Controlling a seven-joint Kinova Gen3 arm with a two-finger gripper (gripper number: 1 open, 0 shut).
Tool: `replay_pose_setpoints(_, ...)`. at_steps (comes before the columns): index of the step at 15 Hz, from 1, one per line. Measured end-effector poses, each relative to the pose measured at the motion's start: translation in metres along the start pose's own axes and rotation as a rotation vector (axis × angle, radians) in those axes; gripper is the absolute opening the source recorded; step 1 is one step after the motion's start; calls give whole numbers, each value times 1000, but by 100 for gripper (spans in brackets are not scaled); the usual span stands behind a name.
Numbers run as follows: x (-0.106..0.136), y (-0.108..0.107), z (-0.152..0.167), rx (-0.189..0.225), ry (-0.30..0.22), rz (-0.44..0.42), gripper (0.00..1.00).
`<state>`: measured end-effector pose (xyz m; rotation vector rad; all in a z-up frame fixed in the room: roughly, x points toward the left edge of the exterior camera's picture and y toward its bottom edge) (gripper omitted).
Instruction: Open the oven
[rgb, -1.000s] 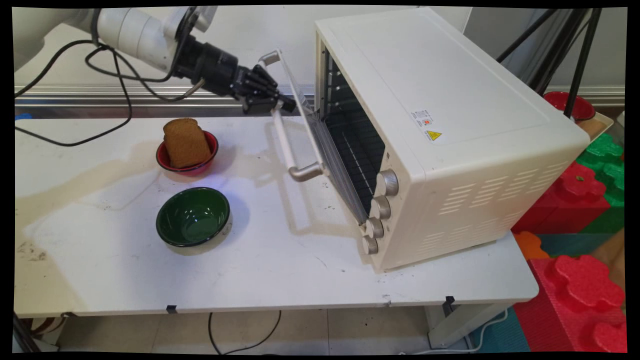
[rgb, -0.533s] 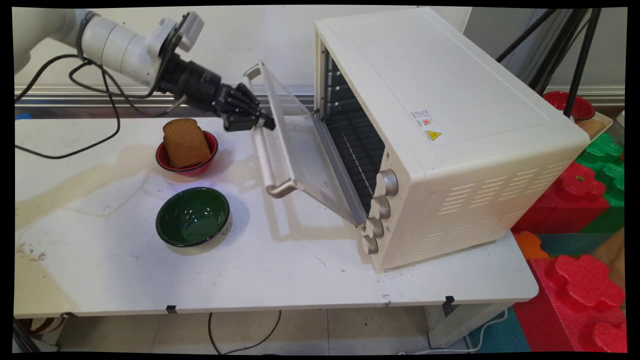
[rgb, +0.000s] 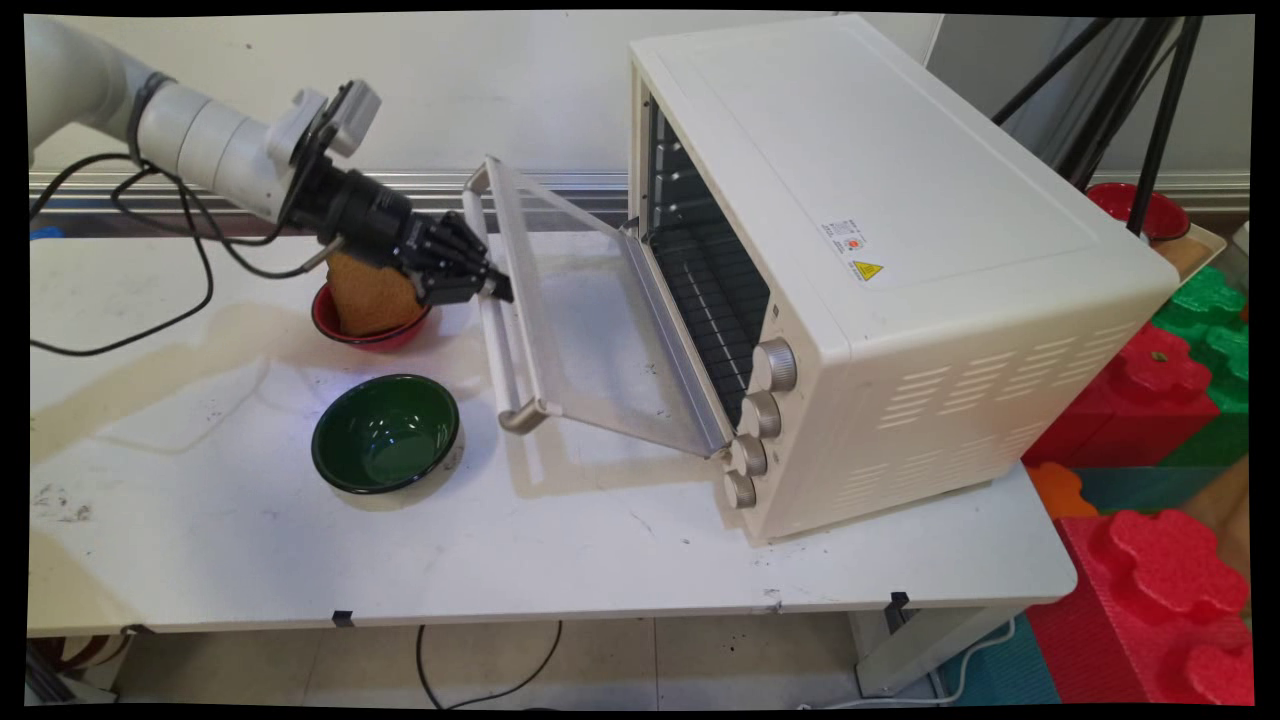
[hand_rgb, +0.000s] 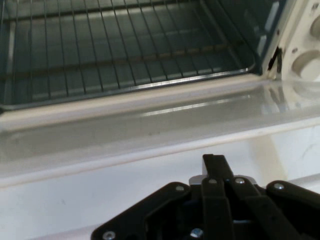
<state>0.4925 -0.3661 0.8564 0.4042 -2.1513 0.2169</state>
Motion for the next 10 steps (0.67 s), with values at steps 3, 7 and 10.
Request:
replay_pose_setpoints(3, -19, 6, -1, 6, -21, -20, 0)
replay_pose_setpoints(7, -34, 10, -5, 14, -33, -35, 0)
replay_pose_setpoints(10, -41, 11, -11, 18, -32, -44, 0)
